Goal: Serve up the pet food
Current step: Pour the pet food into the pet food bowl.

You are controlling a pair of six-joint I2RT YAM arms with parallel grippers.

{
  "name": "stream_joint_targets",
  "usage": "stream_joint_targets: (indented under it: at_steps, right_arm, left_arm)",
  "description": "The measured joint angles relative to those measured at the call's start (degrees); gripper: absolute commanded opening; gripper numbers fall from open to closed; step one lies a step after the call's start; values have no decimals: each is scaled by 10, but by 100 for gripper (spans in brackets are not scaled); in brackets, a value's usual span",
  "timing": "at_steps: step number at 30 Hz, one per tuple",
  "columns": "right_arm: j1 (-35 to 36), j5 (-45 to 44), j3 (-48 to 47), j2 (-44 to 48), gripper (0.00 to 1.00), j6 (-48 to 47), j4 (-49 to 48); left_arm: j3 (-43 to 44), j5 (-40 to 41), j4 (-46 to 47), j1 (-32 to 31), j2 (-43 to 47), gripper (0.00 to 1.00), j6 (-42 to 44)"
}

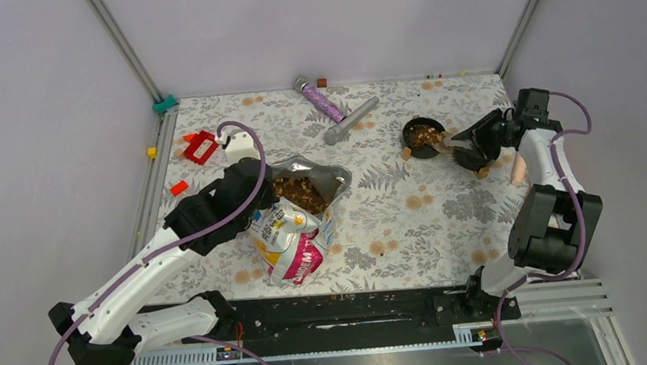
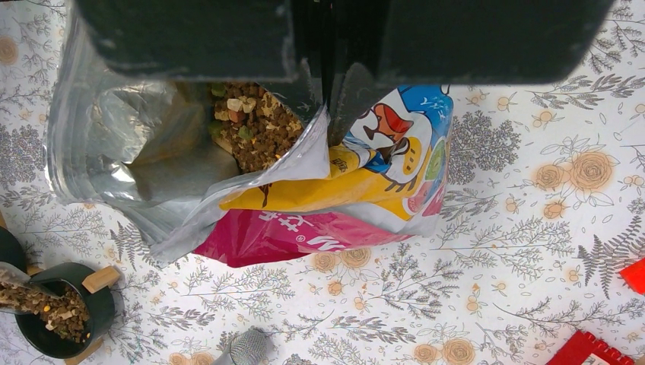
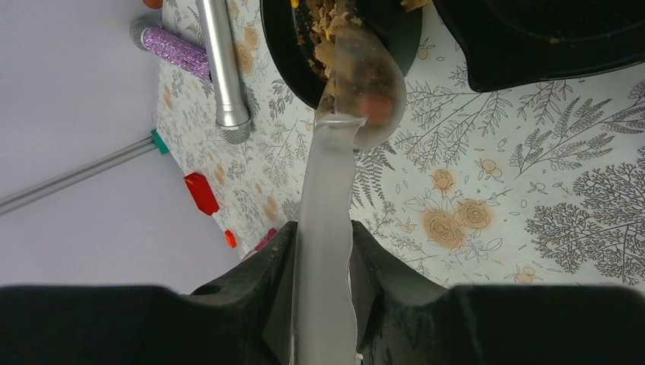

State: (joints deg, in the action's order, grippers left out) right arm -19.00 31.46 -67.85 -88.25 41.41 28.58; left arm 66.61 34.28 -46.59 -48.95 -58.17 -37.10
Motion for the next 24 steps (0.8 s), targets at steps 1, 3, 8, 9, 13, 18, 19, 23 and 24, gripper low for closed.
stream_joint_targets:
  at_steps: [1,3,8,9,13,18,19,23,24]
  right_arm:
    - [3,-5,-6,-3,0,-1,4]
    - [11,-11,-19,-12,0,-4,12]
    - [30,-27,-39,-27,0,-5,21]
    - [32,-31,-44,-30,0,-5,24]
    - [38,-40,-60,-39,0,-5,33]
    - [51,-51,-77,-46,0,-6,45]
    - [52,-52,-80,-48,0,-7,48]
    - [55,-62,-89,-51,0,-16,62]
    - [55,-67,-91,-52,0,-21,67]
  left_arm:
    - [0,0,0,0,0,0,0]
    - [0,0,0,0,1,0,1]
    - [0,0,0,0,1,0,3]
    - [0,0,0,0,1,0,3]
    - [0,-3,0,0,1,0,7]
    - [0,-4,1,0,1,0,9]
    - [0,-4,1,0,1,0,9]
    - [0,-5,0,0,2,0,9]
    - [0,-5,0,0,3,0,10]
